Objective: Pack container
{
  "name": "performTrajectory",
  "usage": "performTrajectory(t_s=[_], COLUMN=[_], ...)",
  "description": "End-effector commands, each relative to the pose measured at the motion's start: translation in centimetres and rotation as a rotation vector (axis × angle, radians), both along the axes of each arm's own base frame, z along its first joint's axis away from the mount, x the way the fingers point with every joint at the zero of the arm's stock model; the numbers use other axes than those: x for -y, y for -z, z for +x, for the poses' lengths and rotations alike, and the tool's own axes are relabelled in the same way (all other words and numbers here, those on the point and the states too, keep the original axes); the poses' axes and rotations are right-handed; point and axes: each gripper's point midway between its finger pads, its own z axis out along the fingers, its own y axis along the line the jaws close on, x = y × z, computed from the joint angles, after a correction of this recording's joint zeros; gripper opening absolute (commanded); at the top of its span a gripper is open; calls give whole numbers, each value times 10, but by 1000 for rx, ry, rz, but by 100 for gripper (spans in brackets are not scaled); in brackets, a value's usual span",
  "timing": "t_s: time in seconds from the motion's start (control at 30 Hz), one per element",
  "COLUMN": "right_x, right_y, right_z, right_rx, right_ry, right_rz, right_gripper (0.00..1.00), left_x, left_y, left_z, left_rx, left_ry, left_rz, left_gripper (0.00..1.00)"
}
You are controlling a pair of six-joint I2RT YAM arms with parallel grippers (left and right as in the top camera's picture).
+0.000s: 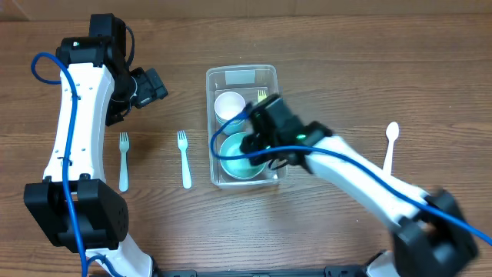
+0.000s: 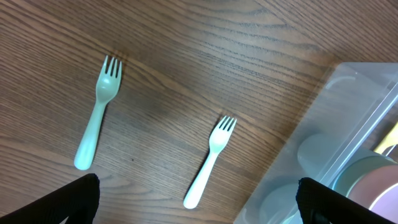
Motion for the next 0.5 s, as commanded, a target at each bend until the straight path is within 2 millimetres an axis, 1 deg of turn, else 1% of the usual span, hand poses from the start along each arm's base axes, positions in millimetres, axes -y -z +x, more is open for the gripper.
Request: performTrajectory(t_s=[0.0, 0.03, 0.07, 0.1, 0.13, 0.17, 0.23, 0.3, 0.37, 0.4, 0.47], right_x=[50, 69, 90, 120, 160, 185, 242, 283, 315, 332, 358], right_y=[-102, -110, -115, -115, -111, -106, -88, -72, -56, -46, -27], right_z=[25, 27, 28, 29, 28, 26, 17, 7, -1, -5, -9], right_rx=[214, 225, 231, 227, 207, 182, 89, -7, -99, -150, -230], right_ry=[141, 194, 254, 335, 443, 513, 668, 785, 877, 927, 980], right_rz=[93, 81, 57, 10, -61, -107, -204, -255, -283, -297, -318], right_gripper=[27, 40, 48, 56, 67, 71, 79, 80, 80, 82, 82], left_x=[4, 4, 4, 4, 4, 4, 4, 4, 4, 4, 4], left_y=[4, 4, 4, 4, 4, 4, 4, 4, 4, 4, 4], left_z=[-1, -1, -1, -1, -1, -1, -1, -1, -1, -1, -1], left_rx=[-12, -12, -12, -12, -12, -12, -12, -12, -12, -12, -12], left_ry=[8, 8, 8, 8, 8, 8, 8, 8, 8, 8, 8], left_rz=[-11, -11, -11, -11, -11, -11, -11, -11, -11, -11, -11], left_gripper=[100, 100, 100, 100, 100, 100, 100, 100, 100, 100, 100])
